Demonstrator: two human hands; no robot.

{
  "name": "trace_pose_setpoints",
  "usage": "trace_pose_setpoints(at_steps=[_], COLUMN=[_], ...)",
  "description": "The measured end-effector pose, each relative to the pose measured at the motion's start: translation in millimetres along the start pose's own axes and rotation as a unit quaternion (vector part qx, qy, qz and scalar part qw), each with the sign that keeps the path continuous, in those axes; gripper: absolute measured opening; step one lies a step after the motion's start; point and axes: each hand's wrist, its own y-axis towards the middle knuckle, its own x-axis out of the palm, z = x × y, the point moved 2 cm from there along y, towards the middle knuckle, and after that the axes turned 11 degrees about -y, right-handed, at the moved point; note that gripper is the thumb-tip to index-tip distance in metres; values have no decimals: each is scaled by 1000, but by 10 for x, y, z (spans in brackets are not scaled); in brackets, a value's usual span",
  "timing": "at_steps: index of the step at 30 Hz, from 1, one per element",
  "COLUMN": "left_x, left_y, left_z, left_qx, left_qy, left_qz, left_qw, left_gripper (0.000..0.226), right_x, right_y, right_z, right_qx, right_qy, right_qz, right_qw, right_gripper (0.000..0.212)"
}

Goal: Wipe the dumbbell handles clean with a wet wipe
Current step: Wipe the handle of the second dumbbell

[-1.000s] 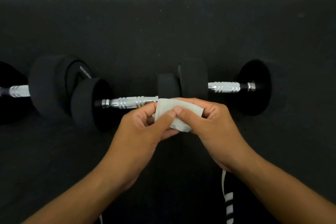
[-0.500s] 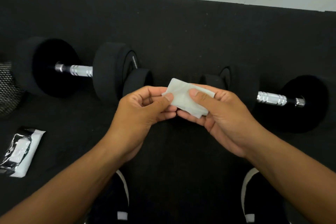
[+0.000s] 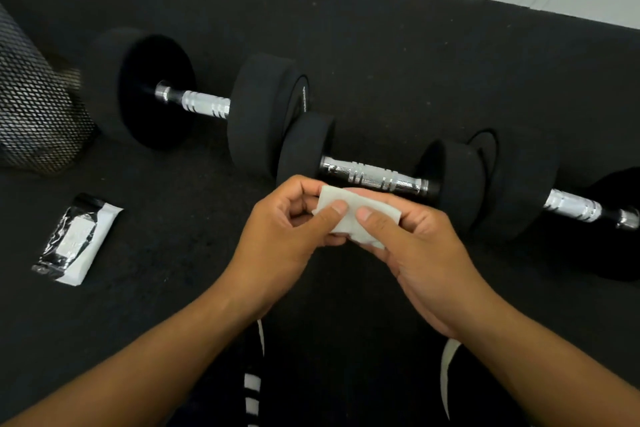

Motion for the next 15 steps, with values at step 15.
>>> trace_pose_setpoints(at_steps=[15], left_x=[-191], left_y=[64], left_z=[-4], left_qx=[55], left_qy=[36], left_qz=[23], left_qw=[998], left_gripper=[13], right_x=[59], right_y=[129], right_z=[-93], right_qx=[7], right_qy=[19], right_qz=[-8], right_qw=[1000], right_gripper=[27])
